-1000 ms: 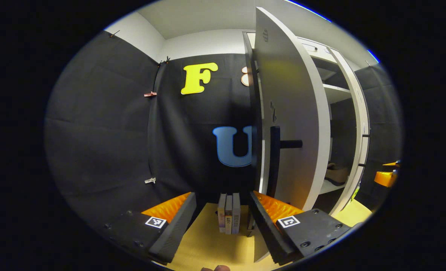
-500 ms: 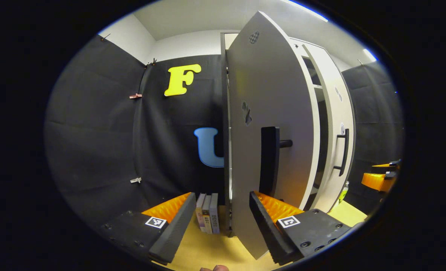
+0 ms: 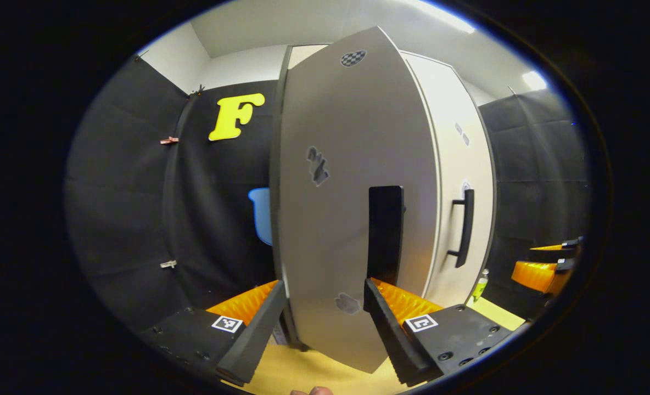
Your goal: Grab one shoe with the right hand and put it into the shoe cabinet, grab the other shoe with the left hand and put it into the shoe cabinet; then close the right door with the right hand and the left door with the left hand.
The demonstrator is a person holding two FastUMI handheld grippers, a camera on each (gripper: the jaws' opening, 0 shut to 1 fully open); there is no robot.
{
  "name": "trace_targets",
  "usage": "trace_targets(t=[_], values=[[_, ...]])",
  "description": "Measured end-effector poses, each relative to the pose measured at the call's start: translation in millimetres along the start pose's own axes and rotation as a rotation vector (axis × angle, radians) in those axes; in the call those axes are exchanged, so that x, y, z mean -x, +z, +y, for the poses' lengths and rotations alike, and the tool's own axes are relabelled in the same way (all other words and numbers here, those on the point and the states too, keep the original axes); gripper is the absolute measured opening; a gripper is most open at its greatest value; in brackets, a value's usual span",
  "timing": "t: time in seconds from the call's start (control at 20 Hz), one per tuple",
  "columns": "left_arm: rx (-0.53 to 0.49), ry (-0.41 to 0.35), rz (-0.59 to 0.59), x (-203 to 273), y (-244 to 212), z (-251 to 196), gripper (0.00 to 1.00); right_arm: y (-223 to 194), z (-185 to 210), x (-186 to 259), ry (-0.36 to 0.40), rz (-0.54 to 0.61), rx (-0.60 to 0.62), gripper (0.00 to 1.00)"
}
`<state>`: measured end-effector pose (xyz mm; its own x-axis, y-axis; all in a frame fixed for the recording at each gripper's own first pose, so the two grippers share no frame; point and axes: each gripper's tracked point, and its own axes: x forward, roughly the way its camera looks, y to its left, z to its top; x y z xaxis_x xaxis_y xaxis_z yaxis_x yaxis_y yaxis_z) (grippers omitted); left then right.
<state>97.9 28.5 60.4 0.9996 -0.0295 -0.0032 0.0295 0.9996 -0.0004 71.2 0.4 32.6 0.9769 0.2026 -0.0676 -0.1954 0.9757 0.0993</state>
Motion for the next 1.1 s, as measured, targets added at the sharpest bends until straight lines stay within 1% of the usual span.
trace_targets(t=[0.05,0.15,0.25,0.3,0.45,0.75,0.95,1.1], values=[[-0.007,-0.018,-0.001,-3,2,-11,0.92,0,0,0,0.001,0.001,-0.002,0.98],[-0.028,-0.027,-0.003,-2,3,-22,0.92,-1,1,1,0.003,0.002,-0.007,0.98],[-0.018,-0.048,-0.004,0,3,-35,0.91,-1,0,1,-0.001,0.002,-0.009,0.98],[-0.01,-0.054,-0.004,4,3,-39,0.92,-1,0,2,-0.002,0.002,-0.01,0.98],[-0.01,-0.056,-0.006,12,5,-46,0.91,-1,-1,5,-0.001,-0.003,-0.012,0.98],[-0.005,-0.035,0.001,22,1,-53,0.92,4,-8,13,-0.008,-0.019,-0.019,0.98],[0.006,-0.015,0.009,25,0,-62,0.92,3,-23,18,-0.044,-0.021,-0.014,0.98],[0.005,0.006,0.014,27,-4,-67,0.92,7,-35,17,-0.053,-0.039,-0.001,0.98]])
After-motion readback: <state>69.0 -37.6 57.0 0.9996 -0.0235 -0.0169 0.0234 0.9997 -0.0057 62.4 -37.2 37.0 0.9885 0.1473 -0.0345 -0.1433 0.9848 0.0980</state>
